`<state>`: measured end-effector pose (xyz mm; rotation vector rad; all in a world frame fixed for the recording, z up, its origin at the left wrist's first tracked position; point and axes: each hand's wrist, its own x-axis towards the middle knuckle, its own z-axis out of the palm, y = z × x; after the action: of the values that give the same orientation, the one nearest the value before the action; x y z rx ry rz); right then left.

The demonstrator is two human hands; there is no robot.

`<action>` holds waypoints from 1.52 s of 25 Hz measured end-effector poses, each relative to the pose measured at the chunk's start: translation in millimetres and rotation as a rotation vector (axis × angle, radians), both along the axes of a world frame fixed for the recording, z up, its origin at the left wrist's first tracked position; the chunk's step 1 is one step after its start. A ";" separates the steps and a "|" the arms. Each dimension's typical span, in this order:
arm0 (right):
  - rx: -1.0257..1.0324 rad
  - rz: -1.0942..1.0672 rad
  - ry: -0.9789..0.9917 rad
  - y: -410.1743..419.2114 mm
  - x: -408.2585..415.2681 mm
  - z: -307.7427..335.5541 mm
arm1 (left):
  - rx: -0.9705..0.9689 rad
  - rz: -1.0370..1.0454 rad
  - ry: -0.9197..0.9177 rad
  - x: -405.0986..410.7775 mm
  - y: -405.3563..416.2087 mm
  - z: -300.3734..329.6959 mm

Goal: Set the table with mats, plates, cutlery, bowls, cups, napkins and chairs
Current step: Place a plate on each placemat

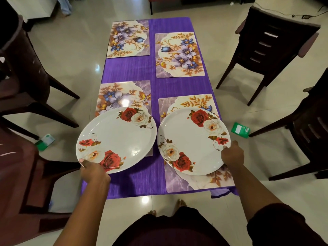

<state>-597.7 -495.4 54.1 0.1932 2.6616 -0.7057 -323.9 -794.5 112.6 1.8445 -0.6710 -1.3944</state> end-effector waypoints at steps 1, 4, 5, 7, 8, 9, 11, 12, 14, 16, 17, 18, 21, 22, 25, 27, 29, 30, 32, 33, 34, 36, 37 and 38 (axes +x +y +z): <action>0.008 0.003 0.005 0.4 0.5 -1.7 | 0.000 -0.002 0.001 -0.1 0.1 -0.7; 0.018 -0.018 -0.001 -0.4 2.5 -7.6 | 0.003 -0.003 -0.001 1.0 -0.9 -3.3; 0.025 -0.022 -0.005 -0.5 2.1 -8.8 | 0.005 -0.001 0.000 0.5 -0.1 -3.6; 0.045 0.009 -0.012 2.6 -0.4 -9.8 | 0.010 -0.002 0.013 -2.2 1.8 -3.0; 0.071 0.046 -0.021 5.1 -0.4 -8.5 | 0.007 -0.004 0.023 -3.7 2.7 -2.6; 0.143 0.105 -0.021 7.4 -1.4 -7.3 | 0.006 -0.004 0.031 -5.7 3.7 -1.4; 0.404 0.237 0.114 11.6 -2.7 -4.8 | -0.001 -0.016 0.021 -9.1 4.8 -2.6; 0.510 0.298 0.227 8.6 -4.1 -1.3 | -0.010 -0.017 0.020 -8.5 4.9 -3.4; 0.480 0.369 0.432 -11.6 -6.4 8.7 | -0.031 -0.011 0.034 -7.5 6.2 -6.3; 0.118 0.374 0.460 -45.3 -1.3 17.3 | -0.036 -0.001 0.044 -8.1 10.2 -9.1; -0.110 0.374 0.403 -65.5 3.6 19.0 | -0.037 0.010 0.046 -8.8 13.7 -9.6; -0.289 0.383 0.300 -86.9 10.4 24.4 | -0.043 0.019 0.046 -9.1 17.2 -11.0; -0.554 0.507 -0.108 -141.2 36.7 41.4 | -0.088 0.059 -0.015 -8.9 25.1 -14.8; -0.578 0.563 -0.169 -152.7 46.4 45.5 | -0.106 0.067 -0.053 -7.4 25.6 -13.7; -0.587 0.559 -0.226 -174.7 60.9 45.3 | -0.167 0.040 -0.126 -1.4 18.7 -11.4; -0.571 0.517 -0.269 -191.5 59.8 42.6 | -0.210 -0.014 -0.163 1.5 2.9 -11.0; -0.529 0.494 -0.258 -209.5 55.5 40.9 | -0.229 -0.101 -0.143 3.2 -25.6 -15.5; -0.506 0.476 -0.236 -218.6 52.0 38.0 | -0.217 -0.152 -0.124 4.4 -42.8 -19.4; -0.432 0.450 -0.202 -238.3 46.4 30.8 | -0.151 -0.247 -0.110 6.1 -77.6 -27.0; -0.380 0.465 -0.181 -240.5 43.6 28.9 | -0.129 -0.290 -0.129 5.5 -86.8 -31.8; -0.324 0.485 -0.161 -246.6 40.8 24.9 | -0.113 -0.325 -0.148 4.2 -98.0 -35.1; -0.248 0.504 -0.136 -259.8 35.6 18.4 | -0.089 -0.387 -0.177 0.0 -121.8 -44.1; -0.227 0.502 -0.132 -264.6 33.6 16.4 | -0.082 -0.416 -0.198 -2.6 -132.2 -48.6; -0.213 0.496 -0.126 -269.0 30.8 13.7 | -0.084 -0.449 -0.223 -5.5 -140.5 -50.2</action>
<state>-566.9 -764.4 67.9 -0.4491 2.3492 -0.7670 -329.4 -935.1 62.3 1.8697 -1.3024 -1.4128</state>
